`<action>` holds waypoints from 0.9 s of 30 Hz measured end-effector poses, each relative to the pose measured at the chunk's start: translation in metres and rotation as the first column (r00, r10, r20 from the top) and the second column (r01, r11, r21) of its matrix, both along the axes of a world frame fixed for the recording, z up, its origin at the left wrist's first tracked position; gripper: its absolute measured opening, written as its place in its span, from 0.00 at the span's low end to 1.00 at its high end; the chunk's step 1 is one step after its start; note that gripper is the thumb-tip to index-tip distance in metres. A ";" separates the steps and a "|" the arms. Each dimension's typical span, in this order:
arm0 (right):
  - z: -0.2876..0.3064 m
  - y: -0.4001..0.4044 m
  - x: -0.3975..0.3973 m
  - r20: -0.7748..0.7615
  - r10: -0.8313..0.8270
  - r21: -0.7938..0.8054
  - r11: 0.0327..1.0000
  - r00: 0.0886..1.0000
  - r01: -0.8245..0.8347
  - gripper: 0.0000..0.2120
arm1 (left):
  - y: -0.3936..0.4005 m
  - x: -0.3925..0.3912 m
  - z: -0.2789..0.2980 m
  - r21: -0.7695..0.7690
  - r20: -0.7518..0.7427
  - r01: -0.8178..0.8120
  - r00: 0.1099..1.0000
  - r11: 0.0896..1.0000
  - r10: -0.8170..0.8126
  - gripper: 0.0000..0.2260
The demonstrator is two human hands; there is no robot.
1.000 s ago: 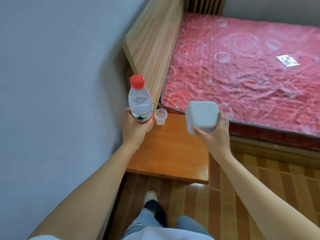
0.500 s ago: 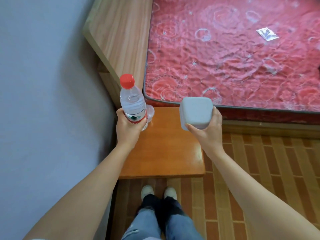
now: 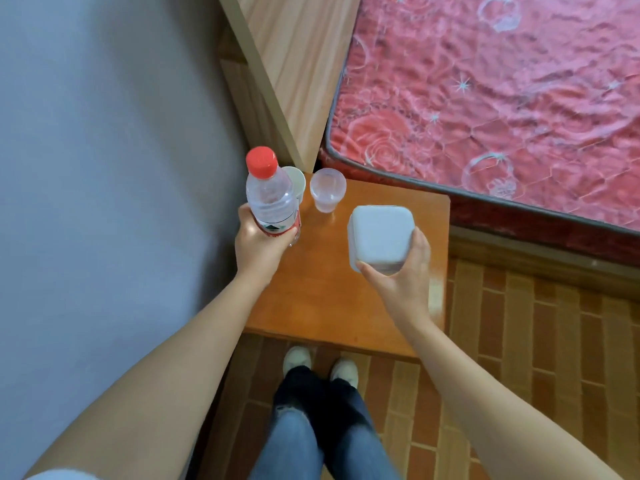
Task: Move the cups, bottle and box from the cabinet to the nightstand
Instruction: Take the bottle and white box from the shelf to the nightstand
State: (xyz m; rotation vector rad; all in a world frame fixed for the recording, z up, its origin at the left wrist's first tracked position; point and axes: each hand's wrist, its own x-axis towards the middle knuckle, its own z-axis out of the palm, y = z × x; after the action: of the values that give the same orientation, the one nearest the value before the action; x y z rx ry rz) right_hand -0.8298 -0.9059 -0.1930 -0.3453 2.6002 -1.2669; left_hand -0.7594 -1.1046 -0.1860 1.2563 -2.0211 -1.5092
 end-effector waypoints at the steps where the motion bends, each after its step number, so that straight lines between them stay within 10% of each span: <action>1: -0.009 -0.002 0.001 0.010 0.016 0.006 1.000 1.000 -0.016 0.47 | -0.001 0.000 -0.007 0.002 0.001 -0.004 1.000 1.000 0.004 0.26; 27: -0.124 -0.066 0.013 0.074 0.022 0.046 0.999 0.997 -0.026 0.48 | -0.030 0.001 -0.104 -0.007 -0.006 0.039 0.999 0.999 -0.039 0.26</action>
State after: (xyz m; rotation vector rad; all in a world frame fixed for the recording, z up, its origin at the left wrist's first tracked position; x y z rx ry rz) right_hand -0.8166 -0.9716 -0.3166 -0.3141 2.5516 -1.1855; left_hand -0.7580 -1.1344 -0.2900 1.2143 -2.0572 -1.5201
